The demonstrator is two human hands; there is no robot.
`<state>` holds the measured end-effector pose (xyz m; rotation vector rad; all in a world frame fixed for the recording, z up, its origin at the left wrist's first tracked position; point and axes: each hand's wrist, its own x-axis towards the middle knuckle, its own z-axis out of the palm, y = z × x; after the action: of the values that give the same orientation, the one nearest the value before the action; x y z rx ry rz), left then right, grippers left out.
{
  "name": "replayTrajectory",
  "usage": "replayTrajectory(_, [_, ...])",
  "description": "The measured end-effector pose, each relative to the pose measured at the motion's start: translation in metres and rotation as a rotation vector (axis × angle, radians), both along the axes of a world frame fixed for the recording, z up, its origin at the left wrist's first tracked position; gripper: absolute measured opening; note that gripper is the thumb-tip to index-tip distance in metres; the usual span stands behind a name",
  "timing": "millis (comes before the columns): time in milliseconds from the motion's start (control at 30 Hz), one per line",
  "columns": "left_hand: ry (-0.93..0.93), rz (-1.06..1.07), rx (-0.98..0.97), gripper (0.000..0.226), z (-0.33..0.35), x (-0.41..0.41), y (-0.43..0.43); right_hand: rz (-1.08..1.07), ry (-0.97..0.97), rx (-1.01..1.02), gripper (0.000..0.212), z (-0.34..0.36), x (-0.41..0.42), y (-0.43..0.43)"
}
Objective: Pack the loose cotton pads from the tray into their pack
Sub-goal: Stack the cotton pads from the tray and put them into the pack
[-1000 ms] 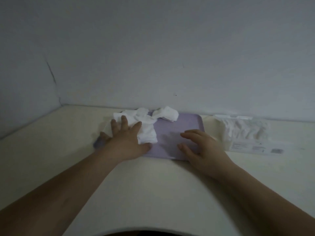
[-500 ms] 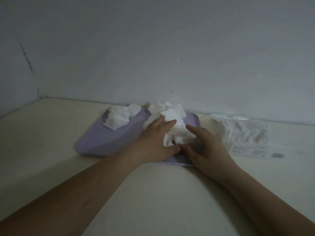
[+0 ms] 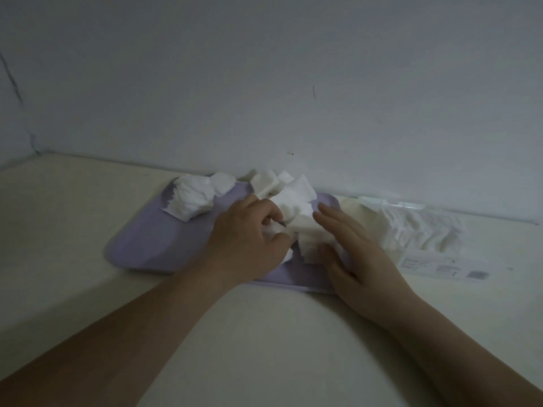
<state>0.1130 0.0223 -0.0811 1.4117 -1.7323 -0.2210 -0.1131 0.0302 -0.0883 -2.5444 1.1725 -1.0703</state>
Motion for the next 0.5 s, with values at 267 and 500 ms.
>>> replayTrajectory(267, [0.045, -0.107, 0.369, 0.039, 0.007, 0.013, -0.005, -0.19, 0.077, 0.221, 0.039, 0.022, 0.02, -0.009])
replayTrajectory(500, [-0.019, -0.26, 0.398, 0.046, 0.016, 0.026, -0.007, -0.328, 0.31, 0.514, 0.031, 0.062, 0.051, -0.035])
